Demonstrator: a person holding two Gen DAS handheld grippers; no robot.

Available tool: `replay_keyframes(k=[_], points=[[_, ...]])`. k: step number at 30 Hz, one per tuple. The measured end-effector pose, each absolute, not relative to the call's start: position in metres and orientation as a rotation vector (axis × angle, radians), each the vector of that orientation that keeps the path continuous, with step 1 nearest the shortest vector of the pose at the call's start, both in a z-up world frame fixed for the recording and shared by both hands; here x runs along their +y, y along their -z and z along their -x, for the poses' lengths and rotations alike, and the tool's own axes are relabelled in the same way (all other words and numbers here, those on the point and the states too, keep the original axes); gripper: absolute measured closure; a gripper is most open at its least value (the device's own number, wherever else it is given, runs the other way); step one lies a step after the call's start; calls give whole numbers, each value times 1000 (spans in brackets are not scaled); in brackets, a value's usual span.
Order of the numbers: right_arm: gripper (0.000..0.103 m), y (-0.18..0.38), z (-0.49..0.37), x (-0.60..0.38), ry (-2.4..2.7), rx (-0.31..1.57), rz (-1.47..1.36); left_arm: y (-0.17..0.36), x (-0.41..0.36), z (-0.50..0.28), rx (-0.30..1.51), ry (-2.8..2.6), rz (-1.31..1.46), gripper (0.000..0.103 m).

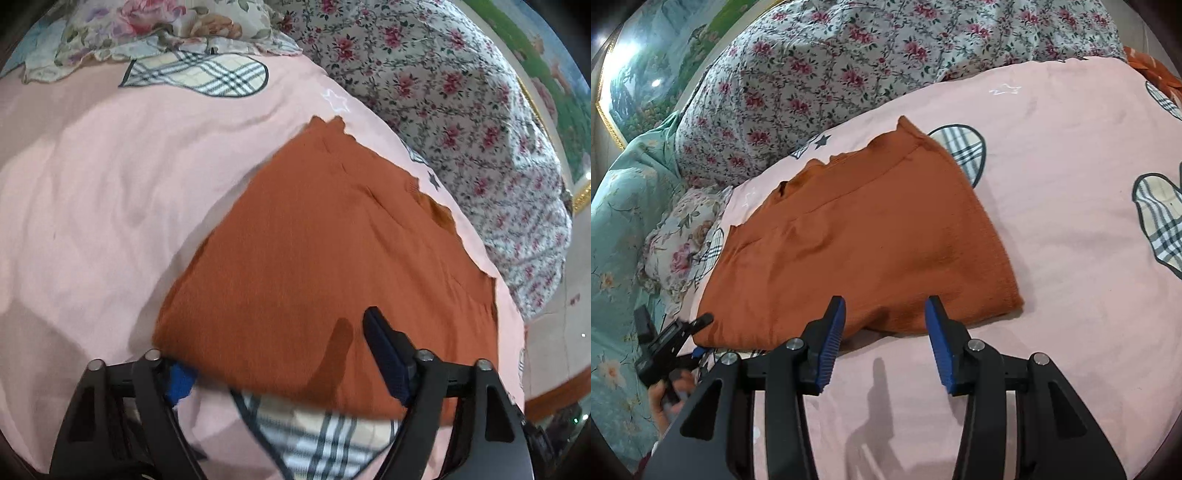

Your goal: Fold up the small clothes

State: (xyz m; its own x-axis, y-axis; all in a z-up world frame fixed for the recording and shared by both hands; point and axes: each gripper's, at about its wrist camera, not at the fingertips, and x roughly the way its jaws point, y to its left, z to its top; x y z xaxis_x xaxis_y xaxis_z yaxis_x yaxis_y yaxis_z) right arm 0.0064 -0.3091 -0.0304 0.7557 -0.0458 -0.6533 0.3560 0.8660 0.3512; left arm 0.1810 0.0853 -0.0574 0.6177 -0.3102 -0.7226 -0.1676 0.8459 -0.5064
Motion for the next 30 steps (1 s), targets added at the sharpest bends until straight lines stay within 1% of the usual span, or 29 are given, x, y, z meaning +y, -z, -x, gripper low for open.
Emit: replay_keyframes(k=[1, 2, 3, 4, 6, 8, 12, 14, 17, 19, 20, 22, 30], points=[[57, 31, -8, -310, 224, 686, -486, 57, 84, -185, 916, 83, 571, 52], [57, 31, -10, -311, 217, 689, -491, 56, 84, -188, 919, 92, 576, 63], [57, 31, -11, -312, 212, 691, -492, 55, 82, -192, 925, 117, 588, 82], [57, 30, -14, -313, 207, 695, -492, 51, 80, -192, 918, 119, 583, 88], [57, 28, -19, -315, 189, 697, -493, 36, 68, -190, 876, 125, 519, 95], [57, 25, -25, -320, 159, 696, -507, 16, 48, -186, 833, 172, 450, 96], [57, 18, -39, -332, 95, 706, -553, -20, -15, -176, 761, 307, 273, 97], [57, 16, -48, -339, 60, 714, -577, -27, -49, -170, 740, 364, 197, 97], [55, 15, -69, -346, -5, 745, -613, -18, -92, -167, 747, 423, 101, 97], [48, 16, -86, -346, -60, 768, -633, -4, -111, -169, 773, 441, 59, 97], [47, 17, -96, -345, -87, 776, -641, 4, -120, -170, 791, 449, 36, 97], [42, 22, -114, -341, -126, 802, -648, 16, -129, -170, 802, 451, 1, 97], [36, 39, -209, -302, -257, 906, -641, 22, -130, -164, 769, 464, -58, 97]])
